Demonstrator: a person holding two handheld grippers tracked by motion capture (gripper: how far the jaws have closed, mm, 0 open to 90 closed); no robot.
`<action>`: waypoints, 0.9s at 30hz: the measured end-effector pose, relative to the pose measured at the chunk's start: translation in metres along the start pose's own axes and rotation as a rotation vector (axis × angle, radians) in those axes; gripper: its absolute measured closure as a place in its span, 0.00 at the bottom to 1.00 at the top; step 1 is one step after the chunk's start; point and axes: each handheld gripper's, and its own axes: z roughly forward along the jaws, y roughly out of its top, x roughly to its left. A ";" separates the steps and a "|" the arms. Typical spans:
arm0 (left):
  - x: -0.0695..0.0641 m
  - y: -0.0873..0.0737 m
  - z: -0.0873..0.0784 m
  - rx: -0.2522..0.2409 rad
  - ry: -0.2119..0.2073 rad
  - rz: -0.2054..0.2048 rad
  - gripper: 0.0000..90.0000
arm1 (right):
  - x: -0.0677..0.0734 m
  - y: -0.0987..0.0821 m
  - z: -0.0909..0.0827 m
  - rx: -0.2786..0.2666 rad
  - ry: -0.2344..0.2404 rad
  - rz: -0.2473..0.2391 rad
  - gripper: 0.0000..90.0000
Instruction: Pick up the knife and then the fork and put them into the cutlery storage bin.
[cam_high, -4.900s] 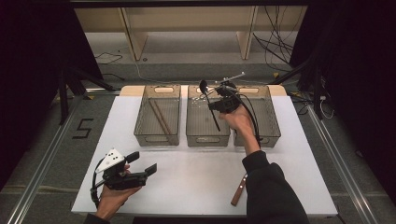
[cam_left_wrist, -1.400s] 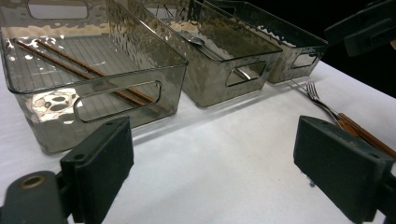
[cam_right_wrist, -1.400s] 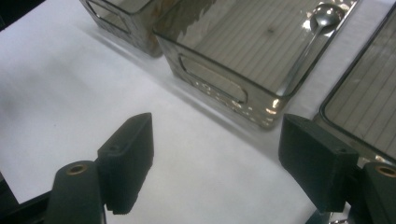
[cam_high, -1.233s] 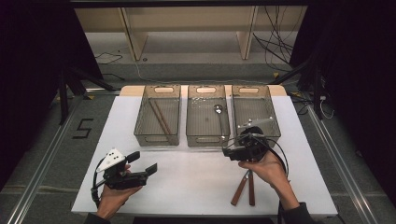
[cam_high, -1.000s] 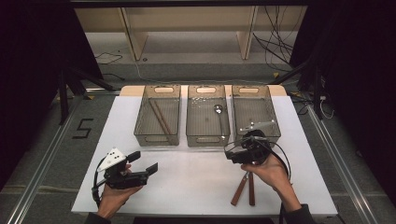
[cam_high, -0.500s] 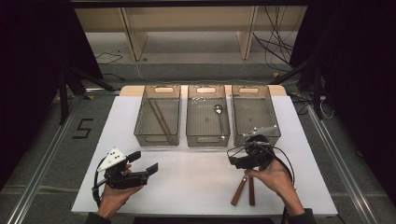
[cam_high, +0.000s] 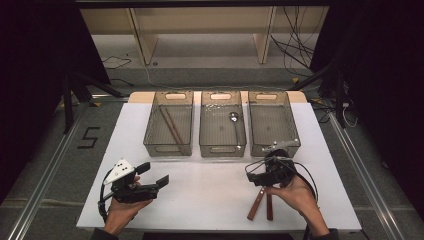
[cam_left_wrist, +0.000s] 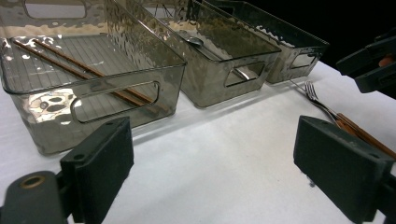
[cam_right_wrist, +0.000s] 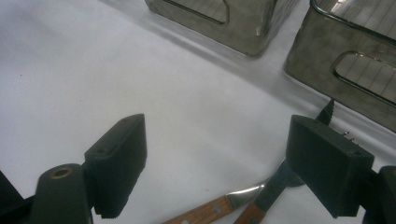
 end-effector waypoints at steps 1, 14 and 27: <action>0.000 0.000 0.000 0.000 0.000 0.001 0.13 | 0.000 -0.001 0.000 0.002 -0.003 0.000 0.24; -0.001 0.000 0.000 0.009 0.003 0.009 0.13 | -0.002 -0.011 0.000 0.092 -0.032 -0.008 0.27; 0.000 -0.001 -0.001 0.006 0.000 0.010 0.13 | -0.008 -0.029 0.006 0.213 -0.081 -0.008 0.34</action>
